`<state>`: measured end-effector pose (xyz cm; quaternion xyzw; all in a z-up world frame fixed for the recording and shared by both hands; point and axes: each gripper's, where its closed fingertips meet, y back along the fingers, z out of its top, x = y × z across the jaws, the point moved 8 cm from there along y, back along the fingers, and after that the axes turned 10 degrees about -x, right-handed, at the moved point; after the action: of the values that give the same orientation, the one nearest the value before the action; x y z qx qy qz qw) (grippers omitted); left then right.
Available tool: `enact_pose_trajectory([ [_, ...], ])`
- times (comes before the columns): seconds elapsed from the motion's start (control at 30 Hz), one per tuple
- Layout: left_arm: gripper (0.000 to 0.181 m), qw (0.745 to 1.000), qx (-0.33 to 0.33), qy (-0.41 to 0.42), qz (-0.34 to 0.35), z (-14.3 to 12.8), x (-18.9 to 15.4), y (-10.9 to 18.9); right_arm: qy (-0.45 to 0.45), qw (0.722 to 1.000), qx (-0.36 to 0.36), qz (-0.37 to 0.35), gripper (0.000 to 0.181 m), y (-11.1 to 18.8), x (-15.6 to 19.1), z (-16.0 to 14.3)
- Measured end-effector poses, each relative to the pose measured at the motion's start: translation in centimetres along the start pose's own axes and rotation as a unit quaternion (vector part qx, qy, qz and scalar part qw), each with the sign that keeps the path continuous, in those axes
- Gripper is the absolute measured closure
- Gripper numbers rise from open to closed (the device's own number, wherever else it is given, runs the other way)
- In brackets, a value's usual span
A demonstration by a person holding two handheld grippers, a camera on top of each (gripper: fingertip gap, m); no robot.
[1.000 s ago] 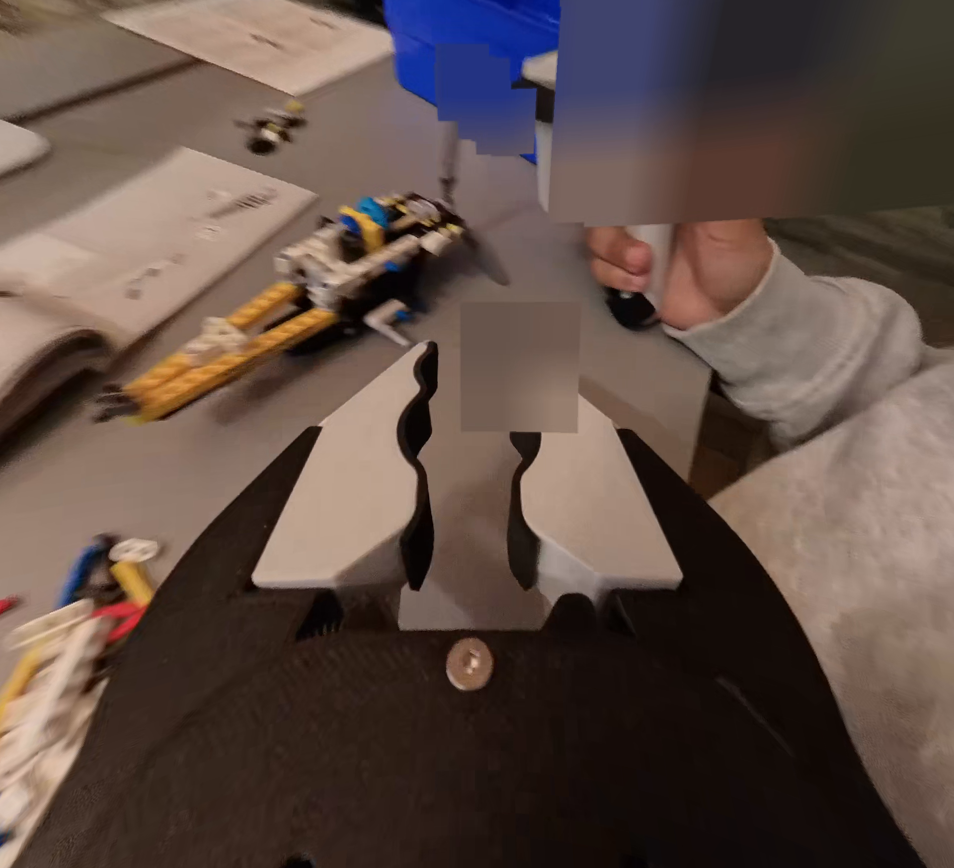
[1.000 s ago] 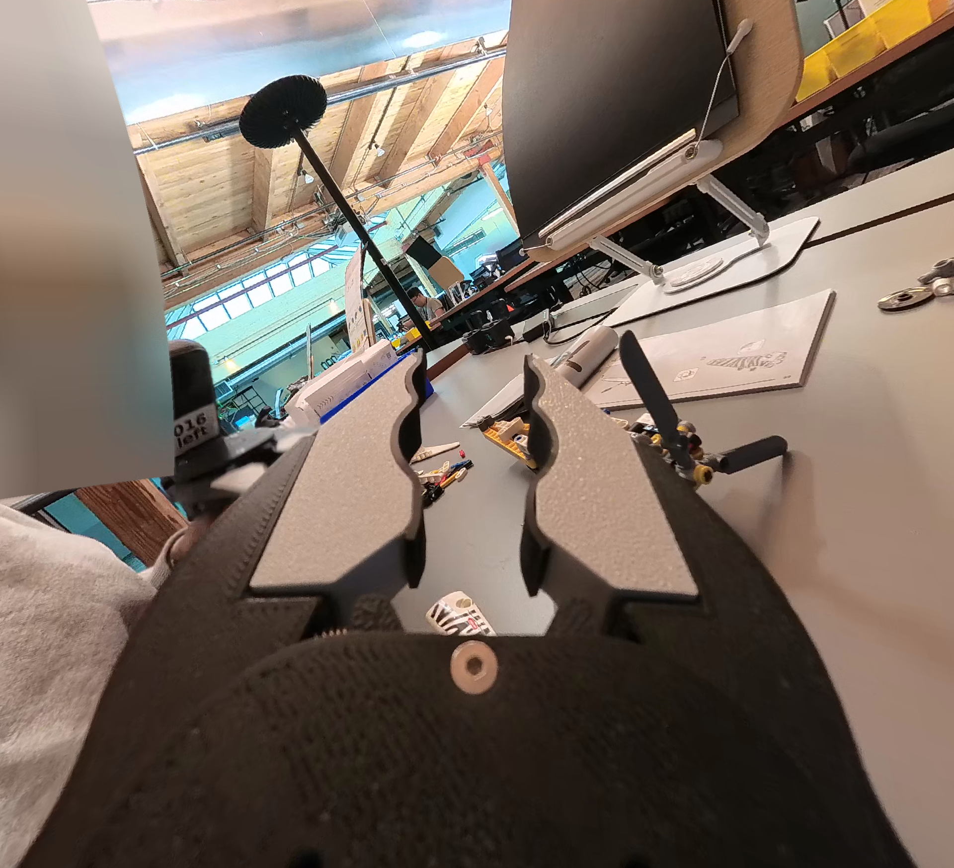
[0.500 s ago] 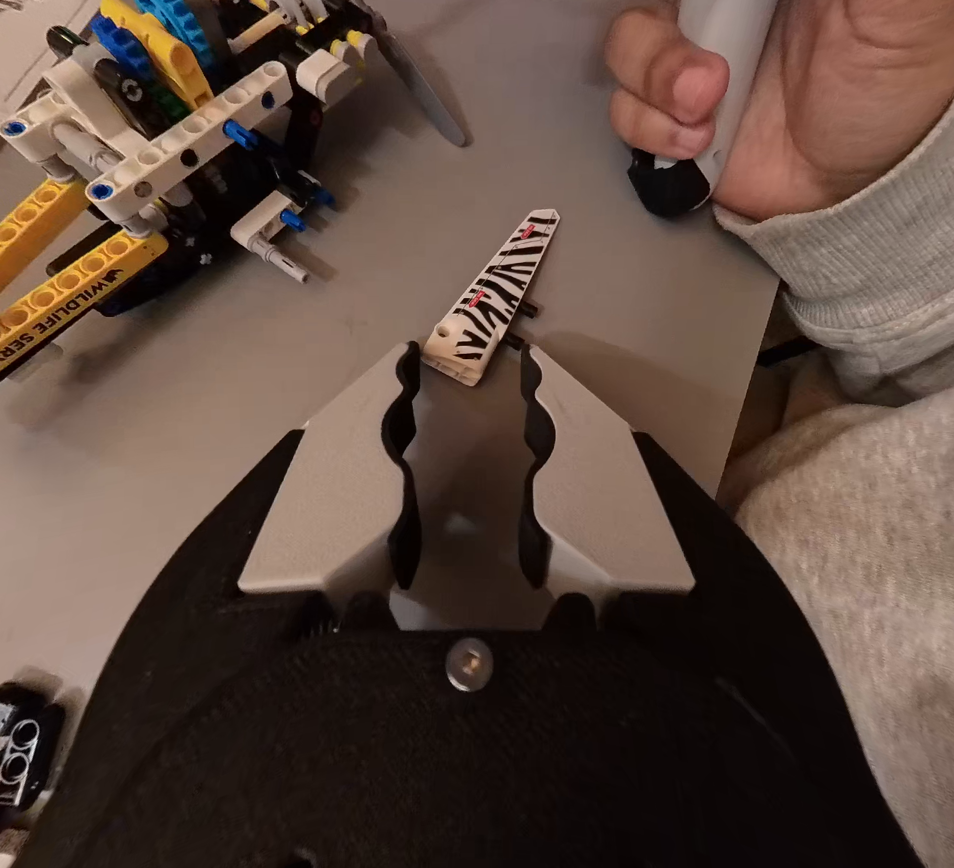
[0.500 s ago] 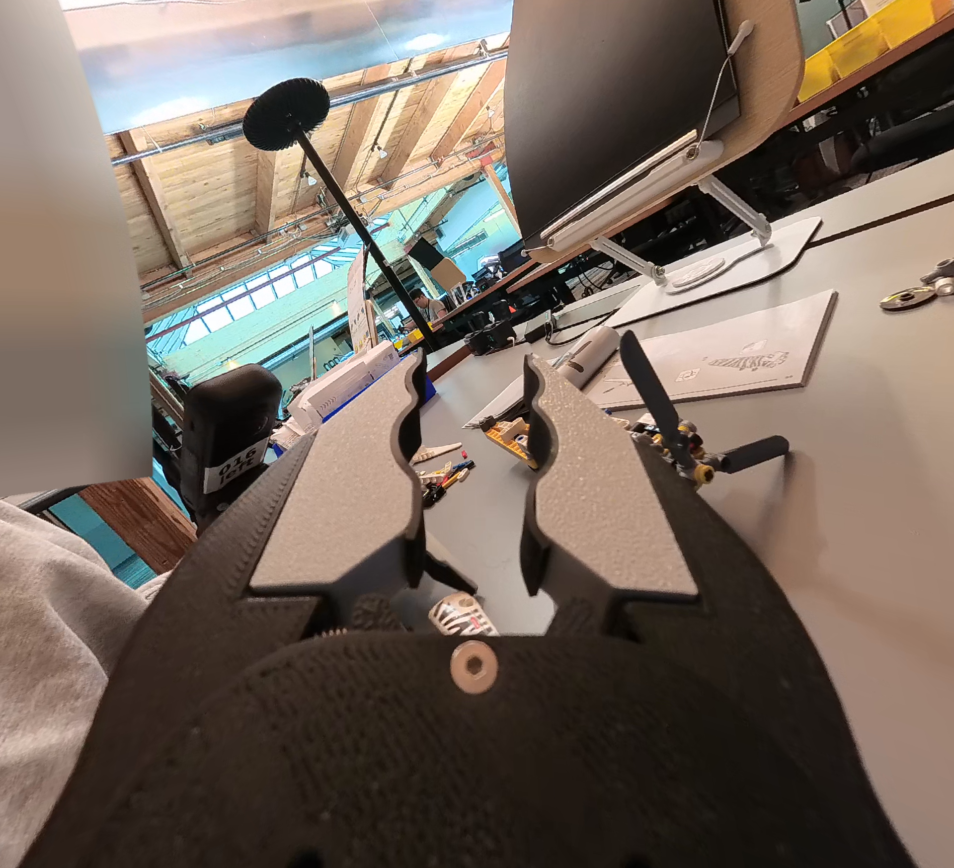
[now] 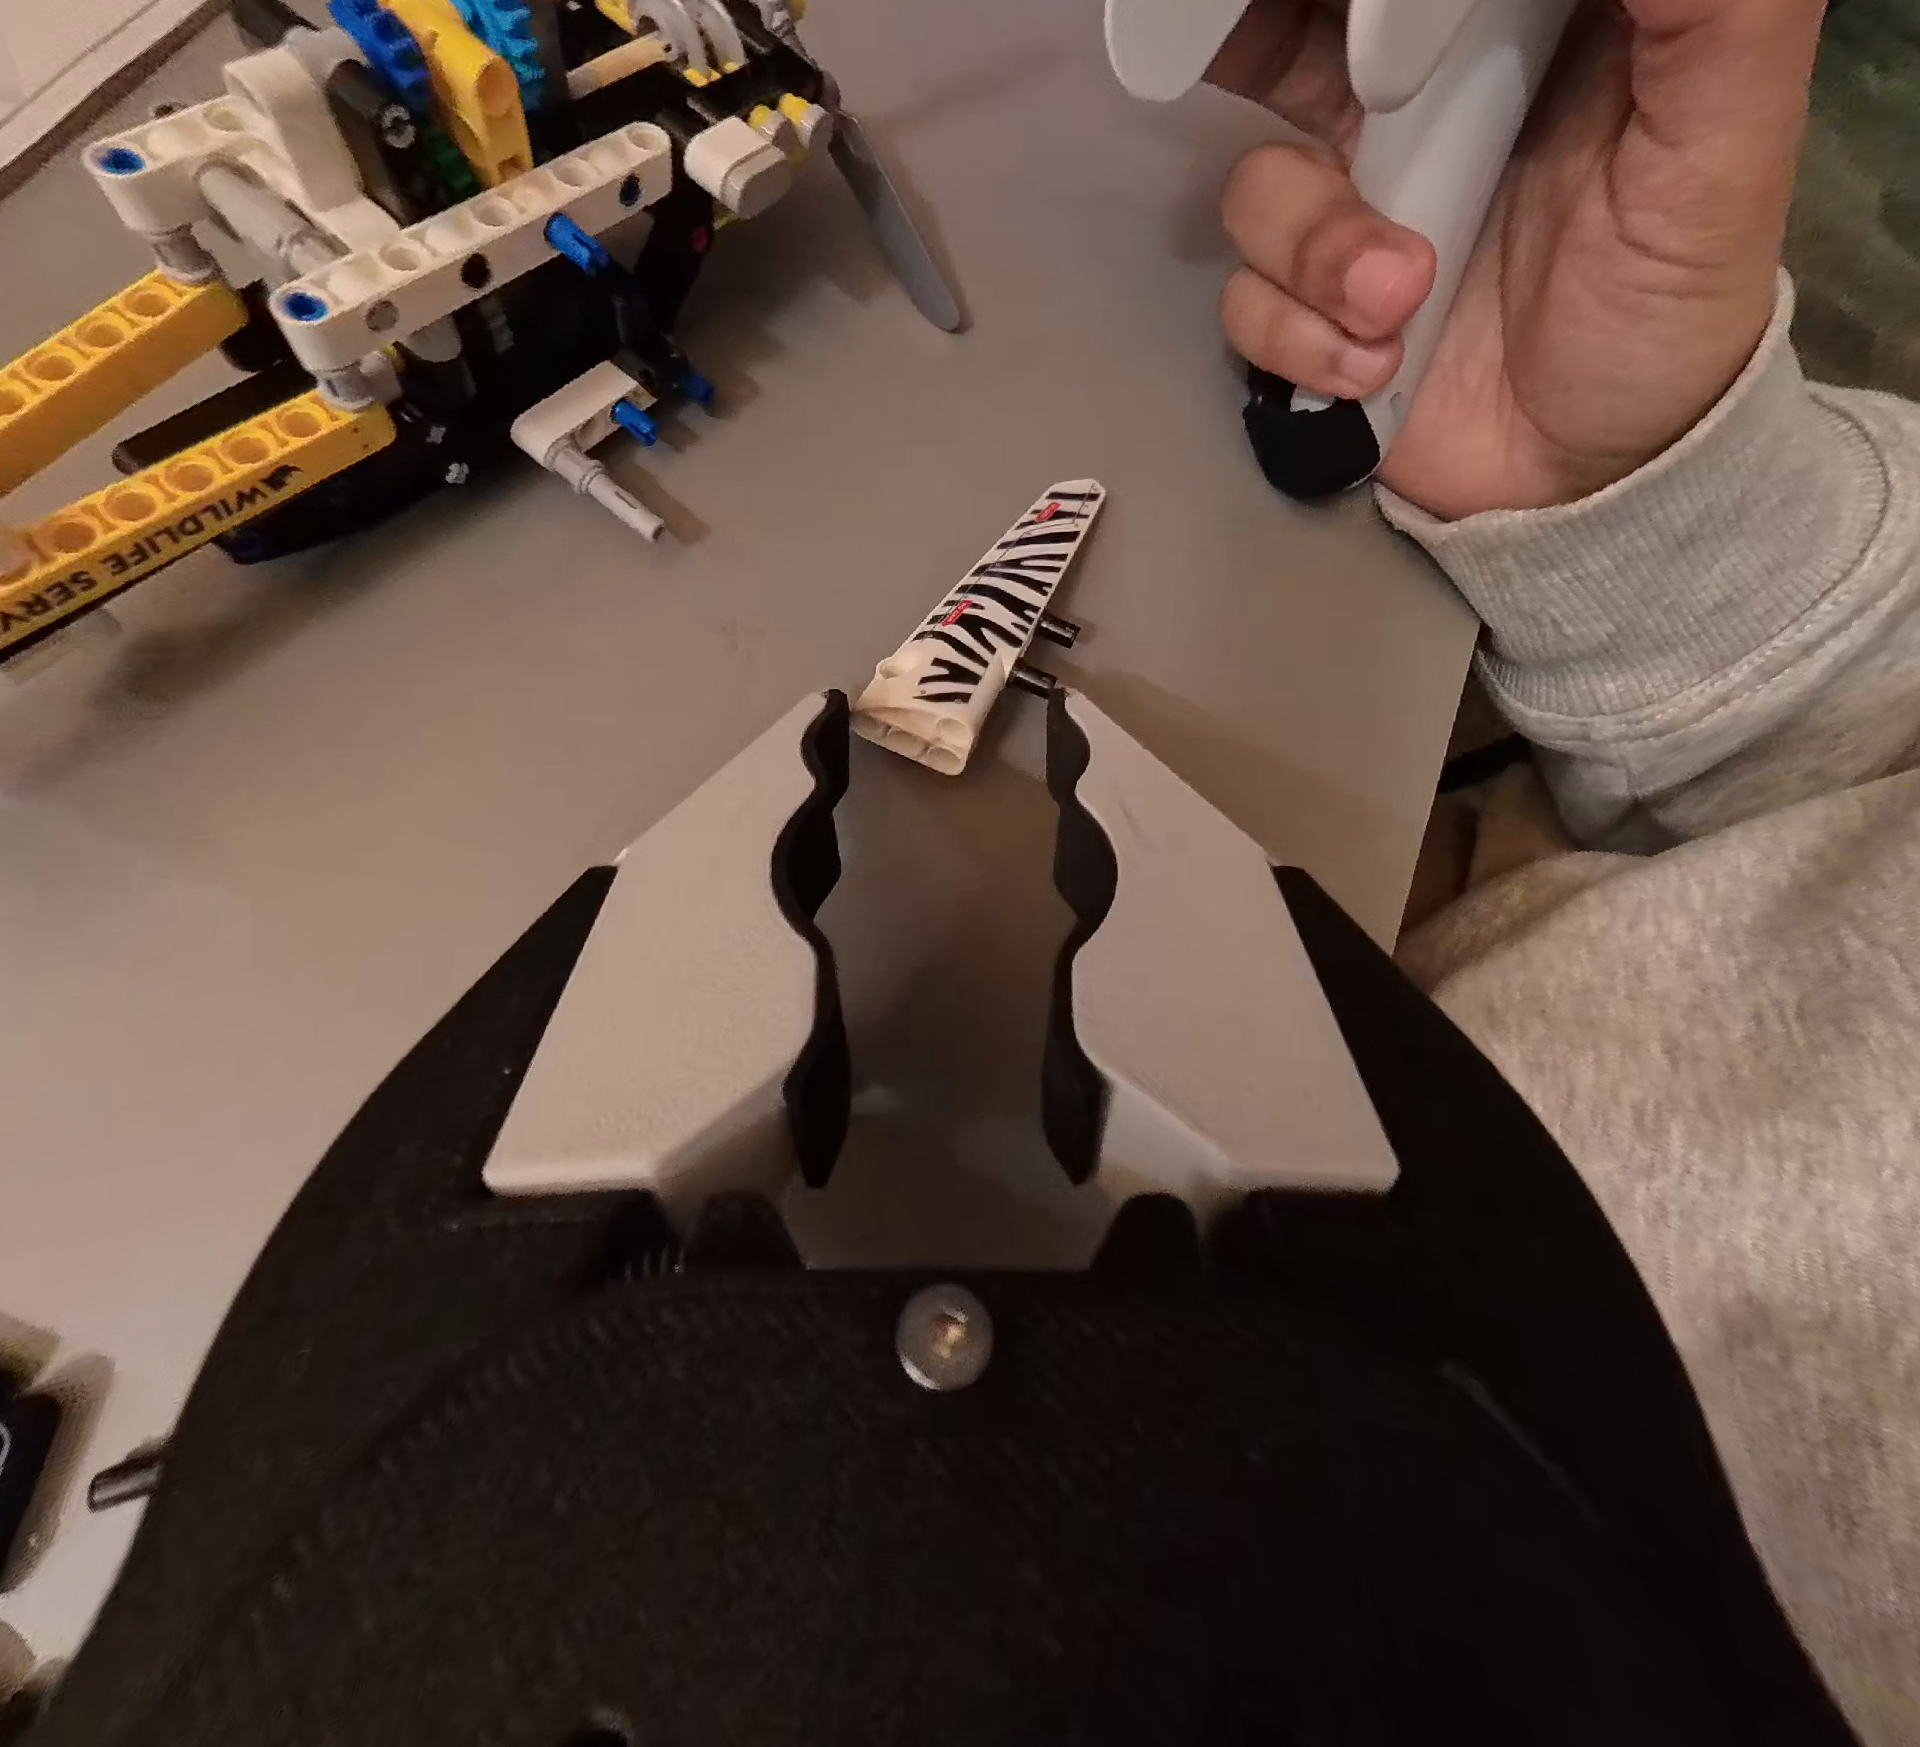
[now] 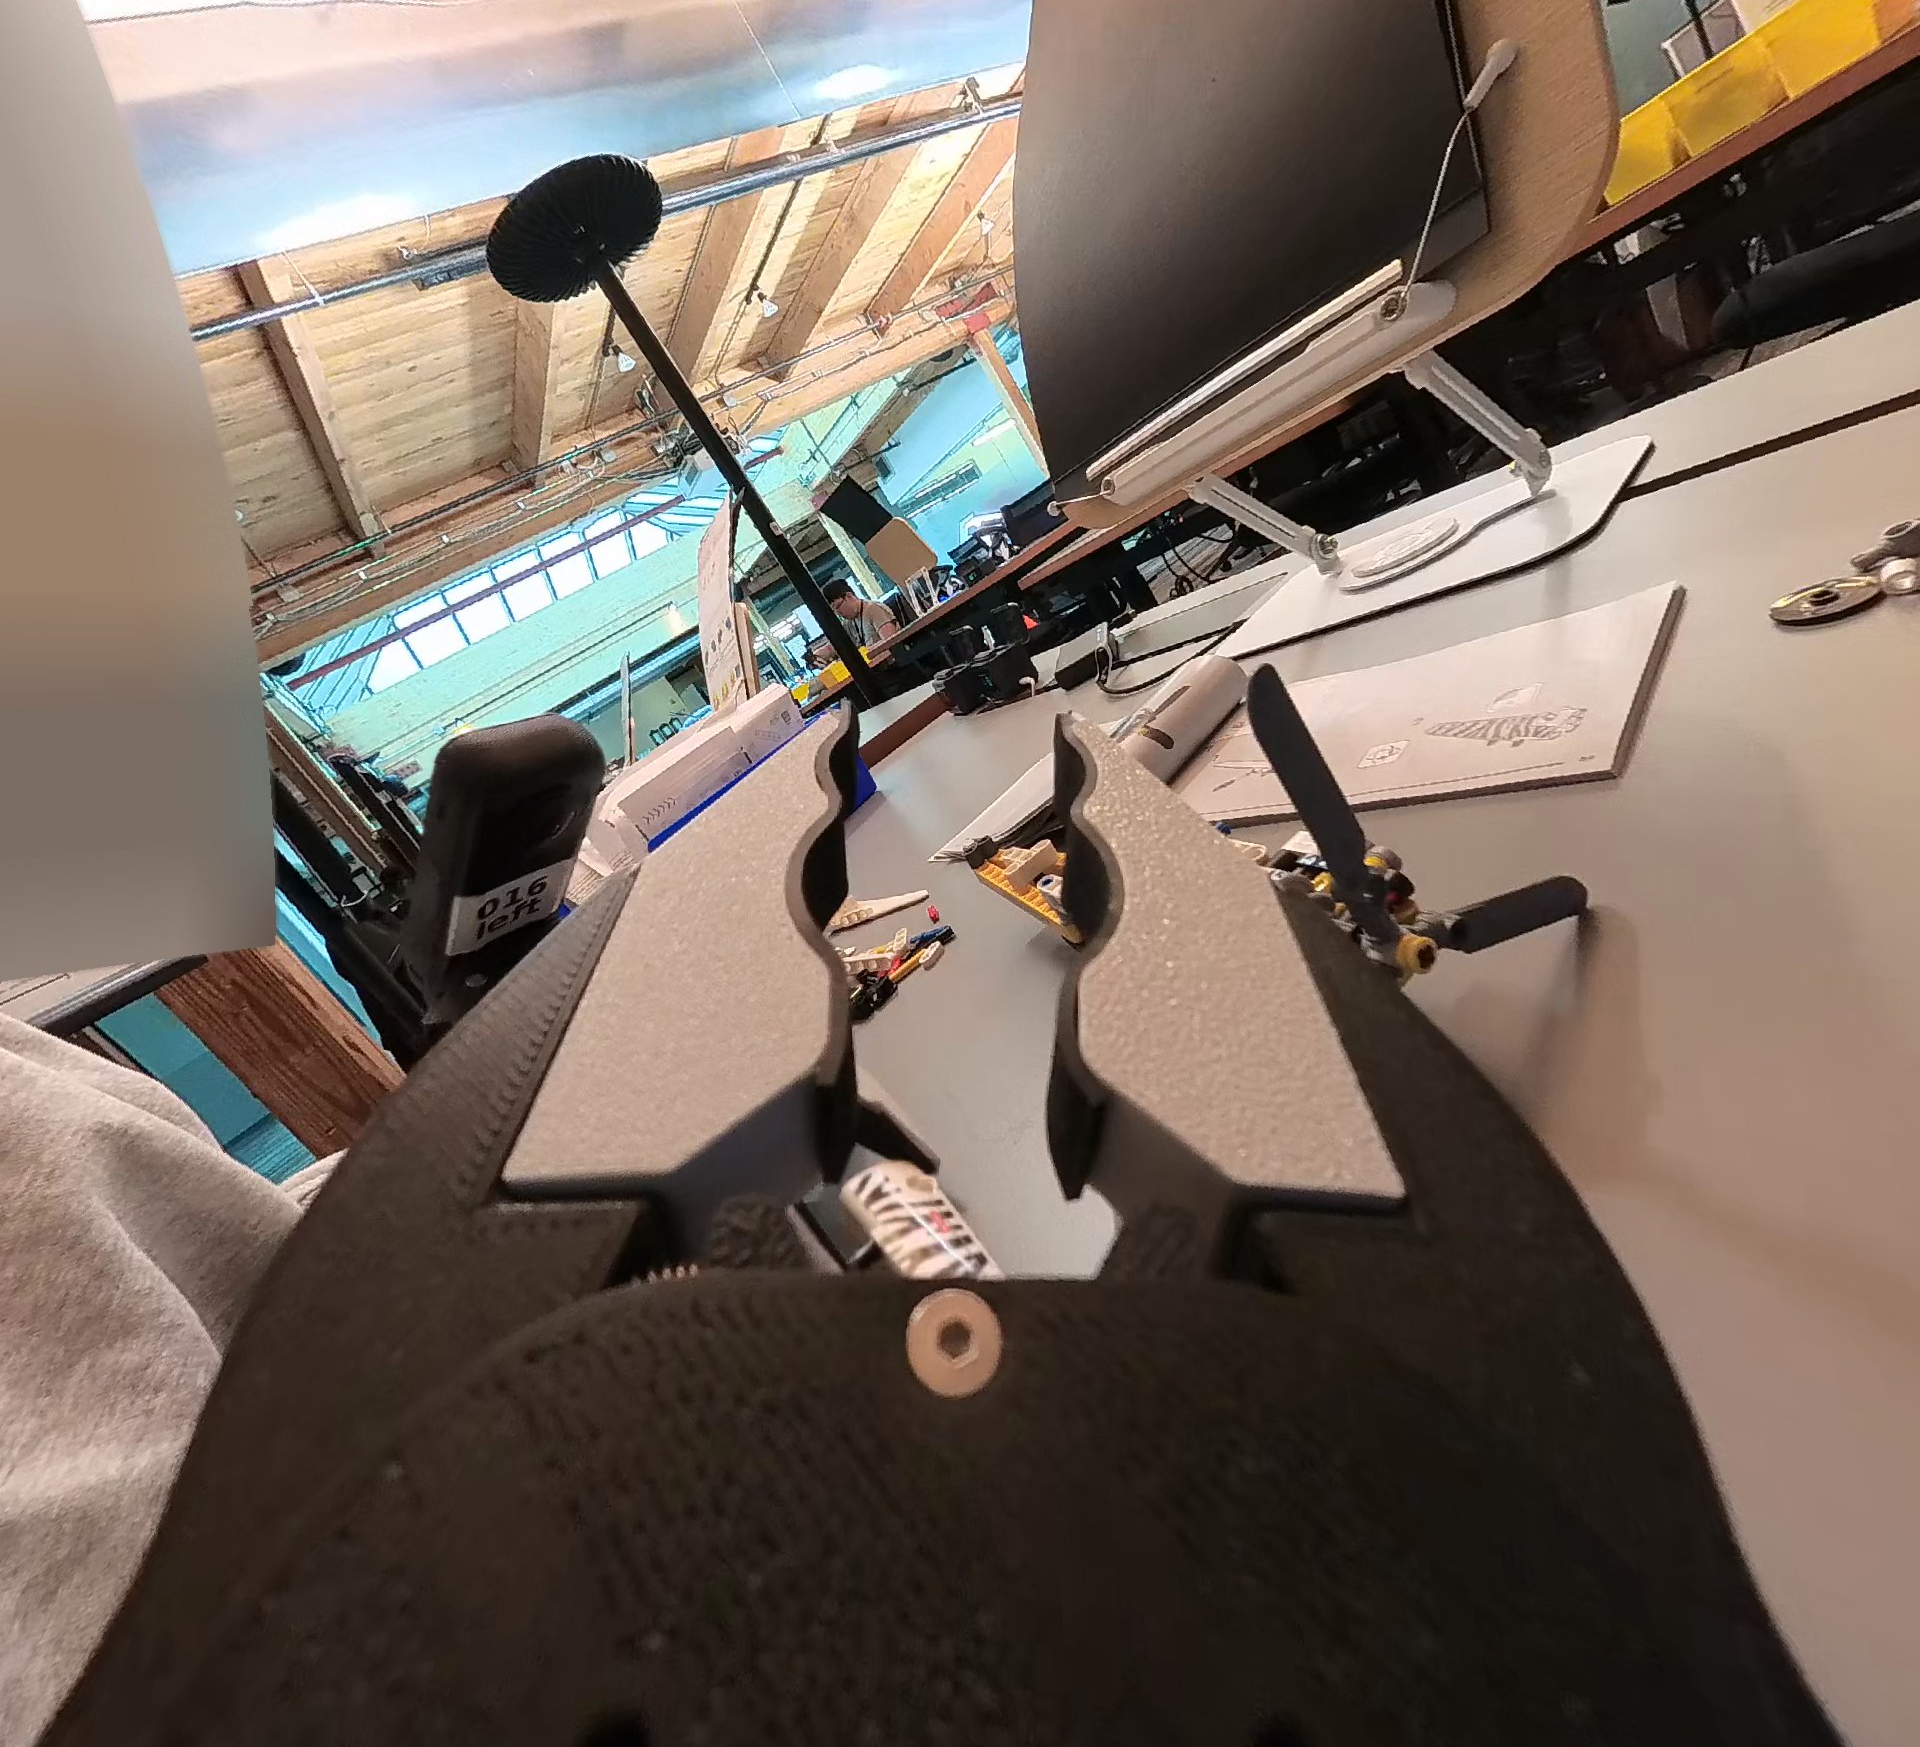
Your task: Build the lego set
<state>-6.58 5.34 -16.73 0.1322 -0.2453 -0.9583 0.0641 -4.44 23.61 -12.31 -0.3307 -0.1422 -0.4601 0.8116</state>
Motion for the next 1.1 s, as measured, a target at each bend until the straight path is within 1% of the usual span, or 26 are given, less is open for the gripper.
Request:
enact_pose_trajectory([
  [0.47, 0.144, 0.999, -0.026, 0.04, 0.0, 0.0, 1.5, 1.3, 0.0, 1.0, 0.001, 0.0, 0.146, 0.0, 0.0, 0.0],
  [0.67, 0.145, 0.995, -0.05, 0.082, -0.013, 0.4, 2.5, 2.4, 0.0, 1.0, 0.001, 0.0, 0.146, 0.0, 0.0, 0.0],
  [0.7, 0.156, 0.995, -0.054, 0.088, -0.013, 0.4, 2.7, 2.6, 0.0, 1.0, 0.001, -0.001, 0.146, 0.0, 0.0, 0.0],
  [0.83, 0.155, 0.992, -0.062, 0.11, -0.02, 0.4, 3.4, 3.1, 0.0, 1.0, 0.001, -0.001, 0.146, 0.0, 0.0, 0.0],
  [0.93, 0.155, 0.994, -0.051, 0.1, -0.013, 0.1, 3.5, 3.2, 0.0, 1.0, 0.001, -0.001, 0.146, 0.0, 0.0, 0.0],
  [1.03, 0.161, 0.994, -0.053, 0.096, -0.014, 0.1, 3.3, 3.2, 0.0, 1.0, 0.001, -0.001, 0.146, 0.0, 0.0, 0.0],
  [1.1, 0.161, 0.994, -0.051, 0.094, -0.015, 0.1, 3.3, 3.2, 0.0, 1.0, 0.001, -0.001, 0.146, 0.0, 0.0, 0.0],
])
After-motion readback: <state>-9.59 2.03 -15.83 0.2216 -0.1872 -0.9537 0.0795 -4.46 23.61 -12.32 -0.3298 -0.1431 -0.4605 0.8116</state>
